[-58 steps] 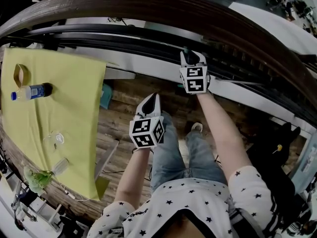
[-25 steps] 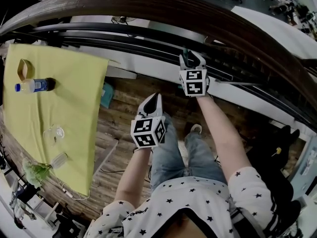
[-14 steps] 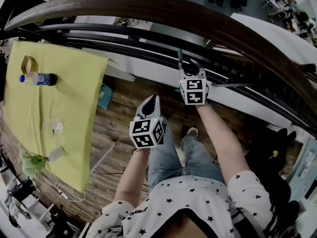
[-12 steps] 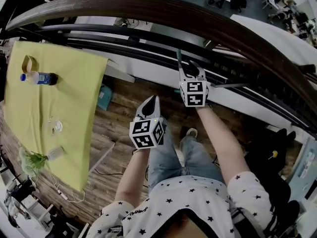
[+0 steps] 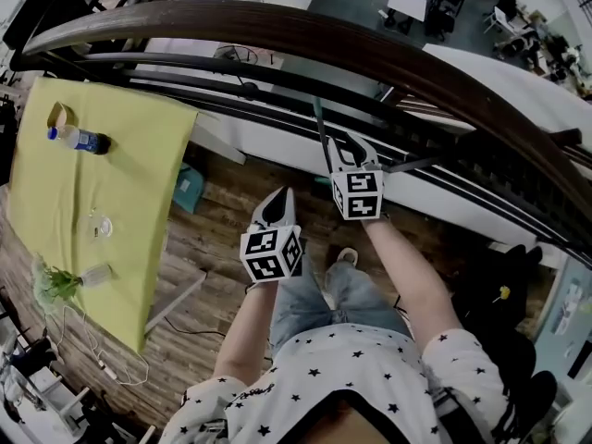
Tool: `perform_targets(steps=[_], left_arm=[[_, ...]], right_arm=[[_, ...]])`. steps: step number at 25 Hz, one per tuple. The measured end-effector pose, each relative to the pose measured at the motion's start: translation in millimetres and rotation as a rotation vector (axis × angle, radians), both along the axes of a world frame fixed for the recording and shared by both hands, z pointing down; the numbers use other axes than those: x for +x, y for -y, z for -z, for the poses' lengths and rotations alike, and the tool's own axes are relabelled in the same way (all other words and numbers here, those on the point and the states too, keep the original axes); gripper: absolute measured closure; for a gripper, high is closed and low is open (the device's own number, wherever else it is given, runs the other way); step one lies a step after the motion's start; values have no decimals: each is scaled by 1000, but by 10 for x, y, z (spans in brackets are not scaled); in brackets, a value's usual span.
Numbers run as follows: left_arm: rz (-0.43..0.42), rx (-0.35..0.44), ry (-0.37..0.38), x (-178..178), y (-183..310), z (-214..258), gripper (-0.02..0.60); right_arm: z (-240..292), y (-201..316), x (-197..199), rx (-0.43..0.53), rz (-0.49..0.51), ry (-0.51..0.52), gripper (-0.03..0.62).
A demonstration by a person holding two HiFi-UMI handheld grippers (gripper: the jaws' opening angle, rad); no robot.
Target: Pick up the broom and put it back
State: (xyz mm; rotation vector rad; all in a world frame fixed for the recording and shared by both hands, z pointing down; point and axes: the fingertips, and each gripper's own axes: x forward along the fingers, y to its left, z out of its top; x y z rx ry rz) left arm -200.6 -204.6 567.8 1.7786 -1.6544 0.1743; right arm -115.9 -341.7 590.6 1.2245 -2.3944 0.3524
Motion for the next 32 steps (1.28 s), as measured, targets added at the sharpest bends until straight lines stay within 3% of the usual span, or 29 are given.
perform_targets(steps=[17,32], left_arm=[[-10,30,17,739,-368,313,571],[-95,69,45,1629,-682,688,571]], right_arm=[[708,-732,801,47,18,80,588],[1160,-1344,1552,30,24,152,600]])
